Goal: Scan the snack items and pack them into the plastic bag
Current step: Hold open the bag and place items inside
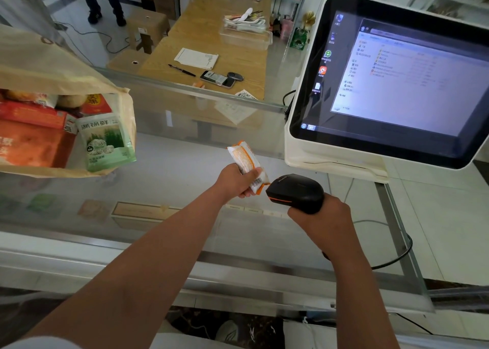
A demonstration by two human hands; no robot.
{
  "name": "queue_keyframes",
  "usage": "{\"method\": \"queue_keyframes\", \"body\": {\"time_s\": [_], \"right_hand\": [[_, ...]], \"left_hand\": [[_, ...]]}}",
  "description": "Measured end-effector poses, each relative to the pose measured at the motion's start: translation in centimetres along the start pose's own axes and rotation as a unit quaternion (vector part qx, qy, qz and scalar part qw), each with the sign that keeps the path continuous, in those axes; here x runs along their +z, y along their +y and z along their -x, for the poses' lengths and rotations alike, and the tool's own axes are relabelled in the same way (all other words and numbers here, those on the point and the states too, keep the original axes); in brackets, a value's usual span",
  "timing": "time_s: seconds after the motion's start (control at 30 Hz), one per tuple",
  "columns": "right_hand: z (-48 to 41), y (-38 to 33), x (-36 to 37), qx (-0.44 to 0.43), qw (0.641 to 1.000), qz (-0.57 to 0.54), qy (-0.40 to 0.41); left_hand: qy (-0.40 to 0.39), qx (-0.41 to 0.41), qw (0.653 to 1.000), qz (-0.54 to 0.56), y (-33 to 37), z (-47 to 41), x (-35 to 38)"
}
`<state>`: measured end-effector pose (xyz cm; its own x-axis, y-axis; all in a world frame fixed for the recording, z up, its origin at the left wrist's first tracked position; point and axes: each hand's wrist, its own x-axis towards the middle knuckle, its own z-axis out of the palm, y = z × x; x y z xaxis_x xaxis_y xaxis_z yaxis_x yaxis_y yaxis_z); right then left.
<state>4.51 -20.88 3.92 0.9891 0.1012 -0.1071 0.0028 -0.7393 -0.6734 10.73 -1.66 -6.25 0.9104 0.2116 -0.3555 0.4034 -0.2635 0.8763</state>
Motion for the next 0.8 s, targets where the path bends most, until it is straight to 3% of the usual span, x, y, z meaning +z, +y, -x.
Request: {"method": "queue_keyframes", "body": {"time_s": [0.8], "right_hand": [[-0.48, 0.93, 0.40, 0.019, 1.000, -0.013, 0.013]], "left_hand": [[0.001, 0.005, 1.000, 0.001, -0.14, -0.13, -0.02]]}}
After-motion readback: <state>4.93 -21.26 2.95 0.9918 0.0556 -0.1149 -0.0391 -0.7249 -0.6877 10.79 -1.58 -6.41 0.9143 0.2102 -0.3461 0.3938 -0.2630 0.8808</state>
